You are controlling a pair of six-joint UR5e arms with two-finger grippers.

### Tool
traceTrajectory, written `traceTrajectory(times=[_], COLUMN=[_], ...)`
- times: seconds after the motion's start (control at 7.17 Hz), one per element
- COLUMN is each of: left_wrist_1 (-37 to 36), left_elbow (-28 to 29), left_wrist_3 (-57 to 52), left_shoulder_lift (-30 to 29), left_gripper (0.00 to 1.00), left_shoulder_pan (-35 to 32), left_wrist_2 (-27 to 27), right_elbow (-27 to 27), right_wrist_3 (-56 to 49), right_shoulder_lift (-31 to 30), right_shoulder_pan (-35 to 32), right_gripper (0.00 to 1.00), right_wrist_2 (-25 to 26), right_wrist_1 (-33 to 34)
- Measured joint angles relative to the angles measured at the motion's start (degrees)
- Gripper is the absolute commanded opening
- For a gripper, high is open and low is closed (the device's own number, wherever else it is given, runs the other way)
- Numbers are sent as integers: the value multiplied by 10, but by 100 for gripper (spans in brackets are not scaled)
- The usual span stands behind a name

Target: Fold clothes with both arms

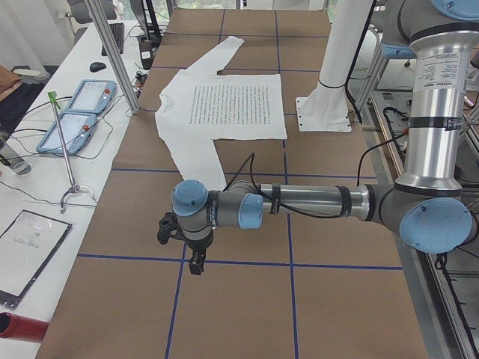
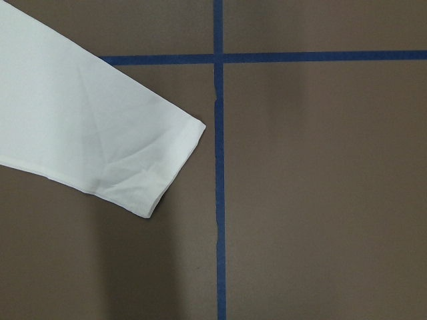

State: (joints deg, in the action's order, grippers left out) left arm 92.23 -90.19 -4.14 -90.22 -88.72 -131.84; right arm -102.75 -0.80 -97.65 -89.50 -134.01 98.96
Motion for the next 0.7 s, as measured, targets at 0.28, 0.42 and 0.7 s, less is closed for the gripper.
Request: traceTrajectory(times=[0.28, 0.42, 0.7], left_wrist_1=[1, 8, 53], left_elbow=[1, 2, 2], left_wrist_3=[0, 0, 0], left_shoulder_lift=[-1, -3, -13], left_gripper=[100, 100, 100], left_shoulder_pan=[0, 0, 0], left_wrist_2=[0, 1, 2], right_elbow=[-2, -1, -2], right_wrist_3=[1, 2, 4], right_shoulder_lift=[2, 4, 7], right_shoulder_pan=[0, 0, 0], right_gripper=[100, 100, 100], right_wrist_2=[0, 1, -1], right_wrist_1=[-1, -1, -1])
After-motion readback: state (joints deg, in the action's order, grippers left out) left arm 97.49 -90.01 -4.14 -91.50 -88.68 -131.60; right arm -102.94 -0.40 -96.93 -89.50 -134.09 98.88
